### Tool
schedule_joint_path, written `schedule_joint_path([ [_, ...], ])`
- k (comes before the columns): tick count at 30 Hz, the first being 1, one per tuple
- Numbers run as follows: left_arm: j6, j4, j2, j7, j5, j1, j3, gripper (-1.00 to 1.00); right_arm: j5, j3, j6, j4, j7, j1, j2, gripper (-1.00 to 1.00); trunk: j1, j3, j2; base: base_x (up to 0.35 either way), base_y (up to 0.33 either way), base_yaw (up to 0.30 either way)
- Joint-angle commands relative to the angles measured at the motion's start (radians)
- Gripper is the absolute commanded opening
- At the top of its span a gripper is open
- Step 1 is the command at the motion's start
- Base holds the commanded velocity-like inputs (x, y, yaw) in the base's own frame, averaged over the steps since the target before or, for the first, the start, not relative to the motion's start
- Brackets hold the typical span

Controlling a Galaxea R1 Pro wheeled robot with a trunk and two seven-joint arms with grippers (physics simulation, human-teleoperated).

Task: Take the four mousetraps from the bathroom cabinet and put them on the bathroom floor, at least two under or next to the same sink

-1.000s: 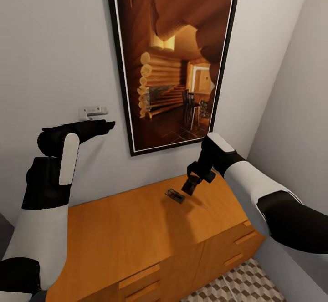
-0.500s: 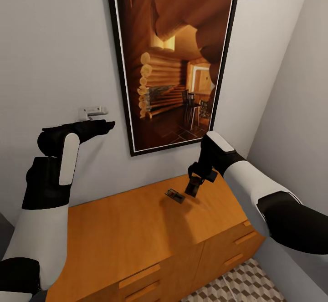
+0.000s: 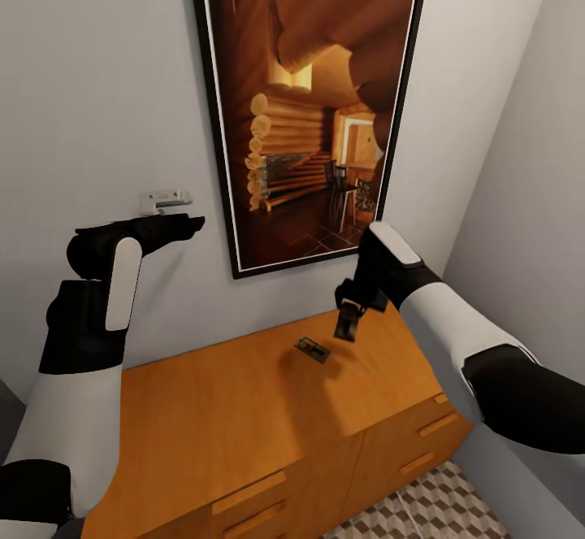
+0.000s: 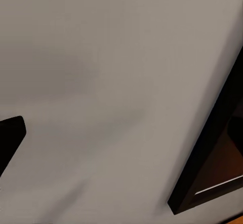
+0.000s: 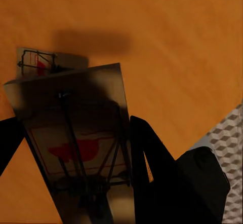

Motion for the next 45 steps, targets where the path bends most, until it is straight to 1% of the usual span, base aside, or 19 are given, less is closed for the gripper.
schedule_joint_path([
  [1, 0.003, -0.001, 0.001, 0.01, 0.01, -0.001, -0.002, 1.0, -0.01, 0.004, 0.024, -0.006, -0.009, -0.001, -0.001, -1.0, 0.001, -0.002, -0.002, 0.0, 0.0, 0.0],
  [4, 0.003, -0.001, 0.001, 0.011, 0.01, -0.001, -0.002, 1.0, -0.008, 0.004, 0.07, -0.033, -0.009, -0.001, -0.003, -1.0, 0.001, -0.002, -0.002, 0.0, 0.0, 0.0],
  [5, 0.003, -0.001, 0.001, 0.011, 0.01, -0.001, -0.002, 1.0, -0.008, 0.004, 0.07, -0.033, -0.009, -0.001, -0.003, -1.0, 0.001, -0.002, -0.002, 0.0, 0.0, 0.0],
  [8, 0.003, -0.001, 0.001, 0.011, 0.01, -0.001, -0.002, 1.0, -0.007, 0.005, 0.096, -0.078, -0.009, 0.003, -0.008, -1.0, 0.001, -0.002, -0.002, 0.0, 0.0, 0.0],
  [11, 0.003, -0.001, 0.001, 0.011, 0.01, -0.001, -0.002, 1.0, -0.003, 0.011, 0.11, -0.14, -0.009, 0.023, -0.01, -1.0, 0.001, -0.002, -0.002, 0.0, 0.0, 0.0],
  [15, 0.003, -0.001, 0.001, 0.011, 0.01, -0.001, -0.002, 1.0, -0.001, 0.031, 0.12, -0.245, -0.009, 0.055, -0.018, -1.0, 0.001, -0.002, -0.002, 0.0, 0.0, 0.0],
  [17, 0.003, -0.001, 0.001, 0.011, 0.01, -0.002, -0.002, 1.0, -0.002, 0.039, 0.122, -0.298, -0.009, 0.066, -0.032, -1.0, 0.001, -0.002, -0.002, 0.0, 0.0, 0.0],
  [19, 0.003, -0.001, 0.001, 0.011, 0.01, -0.001, -0.002, 1.0, -0.004, 0.046, 0.123, -0.345, -0.009, 0.073, -0.052, -1.0, 0.001, -0.002, -0.002, 0.0, 0.0, 0.0],
  [20, 0.003, -0.001, 0.001, 0.011, 0.01, -0.002, -0.002, 1.0, -0.005, 0.05, 0.123, -0.365, -0.009, 0.075, -0.063, -1.0, 0.001, -0.002, -0.002, 0.0, 0.0, 0.0],
  [21, 0.003, 0.0, 0.001, 0.011, 0.01, -0.002, -0.002, 1.0, -0.007, 0.058, 0.124, -0.401, -0.009, 0.078, -0.086, -1.0, 0.001, -0.002, -0.002, 0.0, 0.0, 0.0],
  [23, 0.003, 0.0, 0.001, 0.011, 0.01, -0.002, -0.002, 1.0, -0.009, 0.069, 0.123, -0.427, -0.009, 0.081, -0.103, -1.0, 0.001, -0.002, -0.002, 0.0, 0.0, 0.0],
  [26, 0.003, -0.001, 0.001, 0.011, 0.01, -0.001, -0.002, 1.0, -0.017, 0.096, 0.122, -0.452, -0.009, 0.083, -0.12, -1.0, 0.001, -0.002, -0.002, 0.0, 0.0, 0.0],
  [30, 0.003, -0.001, 0.001, 0.011, 0.01, -0.001, -0.002, 1.0, -0.048, 0.136, 0.122, -0.477, -0.009, 0.084, -0.135, -1.0, 0.001, -0.002, -0.002, 0.0, 0.0, 0.0],
  [35, 0.003, 0.0, 0.0, 0.011, 0.009, -0.002, -0.002, 1.0, -0.081, 0.165, 0.122, -0.519, -0.009, 0.084, -0.169, -1.0, 0.001, -0.002, -0.002, 0.0, 0.0, 0.0],
  [36, 0.003, 0.0, 0.0, 0.011, 0.009, -0.002, -0.002, 1.0, -0.087, 0.175, 0.122, -0.553, -0.009, 0.084, -0.186, -1.0, 0.001, -0.002, -0.002, 0.0, 0.0, 0.0],
  [40, 0.003, 0.0, 0.0, 0.011, 0.008, -0.001, -0.002, 1.0, -0.093, 0.212, 0.121, -0.634, -0.009, 0.084, -0.225, -1.0, 0.001, -0.002, -0.002, 0.0, 0.0, 0.0],
  [42, 0.003, 0.0, 0.0, 0.012, 0.008, -0.002, -0.002, 1.0, -0.095, 0.233, 0.121, -0.672, -0.009, 0.084, -0.239, -1.0, 0.001, -0.002, -0.002, 0.0, 0.0, 0.0],
  [45, 0.003, 0.001, 0.0, 0.014, 0.008, -0.002, -0.002, 1.0, -0.096, 0.259, 0.12, -0.724, -0.009, 0.084, -0.251, -1.0, 0.001, -0.002, -0.002, 0.0, 0.0, 0.0],
])
